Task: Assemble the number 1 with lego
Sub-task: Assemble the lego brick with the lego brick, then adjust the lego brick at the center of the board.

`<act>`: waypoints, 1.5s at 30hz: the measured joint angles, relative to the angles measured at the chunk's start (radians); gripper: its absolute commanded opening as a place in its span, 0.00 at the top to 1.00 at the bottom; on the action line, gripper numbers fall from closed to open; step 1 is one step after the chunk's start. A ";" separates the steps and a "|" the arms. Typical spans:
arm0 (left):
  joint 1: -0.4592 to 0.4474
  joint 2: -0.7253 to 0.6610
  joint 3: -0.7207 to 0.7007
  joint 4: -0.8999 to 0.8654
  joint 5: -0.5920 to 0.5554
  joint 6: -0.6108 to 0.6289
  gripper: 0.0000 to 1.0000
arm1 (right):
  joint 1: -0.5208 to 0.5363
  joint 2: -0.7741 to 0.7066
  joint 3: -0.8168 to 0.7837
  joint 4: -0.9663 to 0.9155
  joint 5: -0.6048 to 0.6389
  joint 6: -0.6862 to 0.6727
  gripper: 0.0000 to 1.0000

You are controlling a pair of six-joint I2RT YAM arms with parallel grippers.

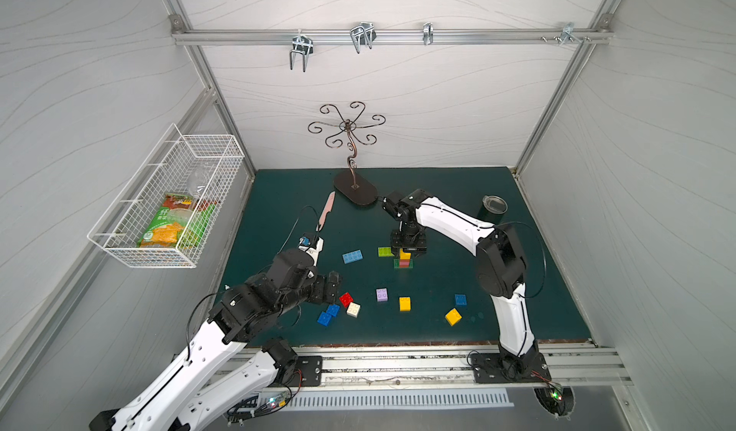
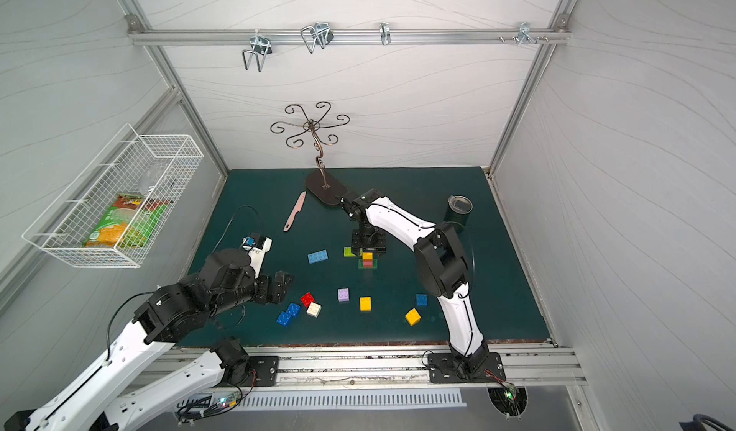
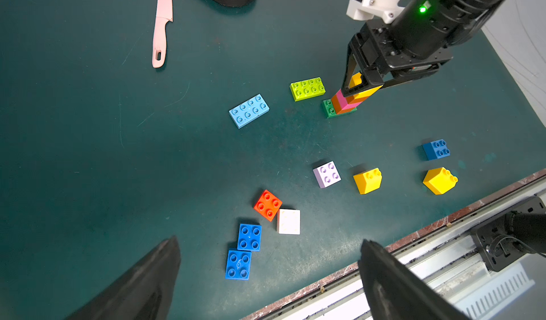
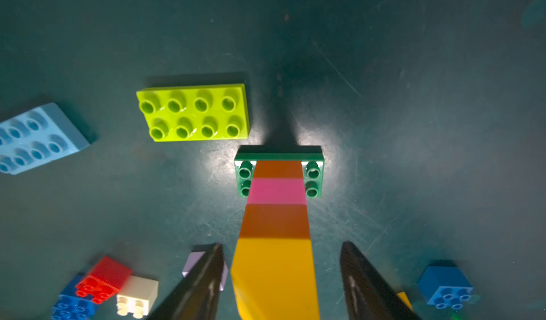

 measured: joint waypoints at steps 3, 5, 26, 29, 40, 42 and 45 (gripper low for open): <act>0.000 0.008 0.000 0.000 -0.003 0.000 0.01 | -0.004 -0.108 -0.074 0.066 -0.003 -0.005 0.24; 0.000 0.017 0.000 0.000 -0.005 0.000 0.01 | -0.006 -0.200 -0.128 0.121 -0.005 -0.021 0.23; 0.000 0.201 0.002 0.000 0.027 -0.003 0.06 | -0.023 -0.775 -0.981 0.980 -0.157 -0.550 0.18; 0.000 0.201 0.002 0.000 0.032 -0.003 0.04 | -0.017 -0.737 -0.995 1.009 -0.158 -0.601 0.18; 0.000 0.195 0.002 0.000 0.033 -0.003 0.04 | -0.028 -0.636 -1.026 1.078 -0.136 -0.719 0.18; 0.000 0.198 0.002 0.000 0.033 -0.003 0.04 | -0.043 -0.617 -1.026 1.100 -0.141 -0.729 0.17; 0.000 0.203 0.002 0.000 0.033 -0.003 0.04 | -0.062 -0.589 -1.024 1.123 -0.145 -0.740 0.17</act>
